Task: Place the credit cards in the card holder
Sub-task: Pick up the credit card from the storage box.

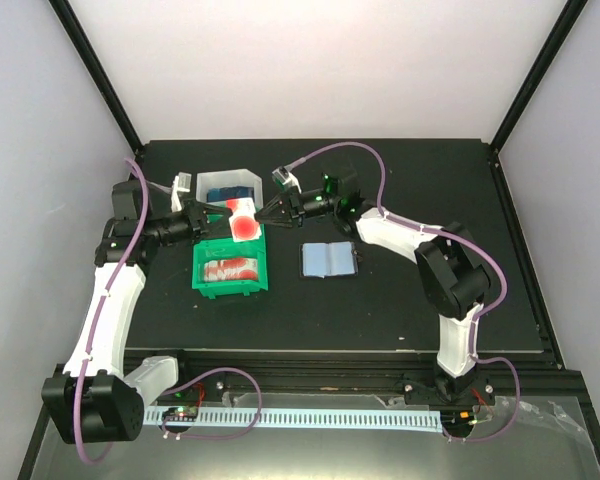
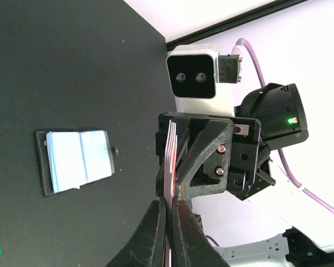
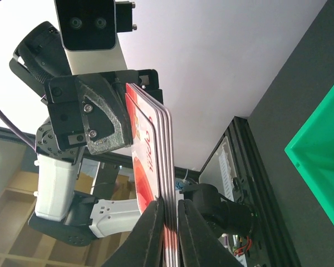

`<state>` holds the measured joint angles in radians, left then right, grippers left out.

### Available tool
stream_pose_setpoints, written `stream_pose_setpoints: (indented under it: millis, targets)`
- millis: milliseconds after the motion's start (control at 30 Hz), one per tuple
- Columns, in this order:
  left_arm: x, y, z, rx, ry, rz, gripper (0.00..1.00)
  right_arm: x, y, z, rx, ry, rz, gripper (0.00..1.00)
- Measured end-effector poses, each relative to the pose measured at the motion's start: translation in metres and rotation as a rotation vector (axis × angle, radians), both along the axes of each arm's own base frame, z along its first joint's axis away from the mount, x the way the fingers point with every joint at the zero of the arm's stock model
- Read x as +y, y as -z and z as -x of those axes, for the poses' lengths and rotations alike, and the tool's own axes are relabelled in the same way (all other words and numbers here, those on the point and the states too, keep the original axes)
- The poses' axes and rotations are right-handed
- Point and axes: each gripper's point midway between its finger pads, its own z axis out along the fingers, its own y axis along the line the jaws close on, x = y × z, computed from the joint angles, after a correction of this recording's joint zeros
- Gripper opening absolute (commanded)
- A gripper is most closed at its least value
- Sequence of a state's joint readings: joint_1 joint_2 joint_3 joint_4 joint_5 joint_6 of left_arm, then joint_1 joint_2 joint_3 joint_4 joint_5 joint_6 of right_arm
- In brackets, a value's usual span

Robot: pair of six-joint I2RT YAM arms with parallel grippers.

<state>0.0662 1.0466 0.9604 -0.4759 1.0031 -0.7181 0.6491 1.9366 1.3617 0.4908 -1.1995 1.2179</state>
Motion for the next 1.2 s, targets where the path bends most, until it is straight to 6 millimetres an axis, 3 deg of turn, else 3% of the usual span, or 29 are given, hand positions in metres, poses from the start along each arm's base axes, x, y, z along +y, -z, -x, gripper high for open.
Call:
stream_pose_setpoints:
  millis: [667,1200]
  targets:
    - [-0.006,-0.017,-0.002,-0.033,0.040,0.100,0.01,-0.009,-0.020,-0.002,-0.025,-0.005,-0.082,0.06]
    - [-0.008,-0.022,-0.003,-0.060,0.059,0.120,0.02,-0.001,-0.023,-0.002,-0.053,-0.046,-0.050,0.20]
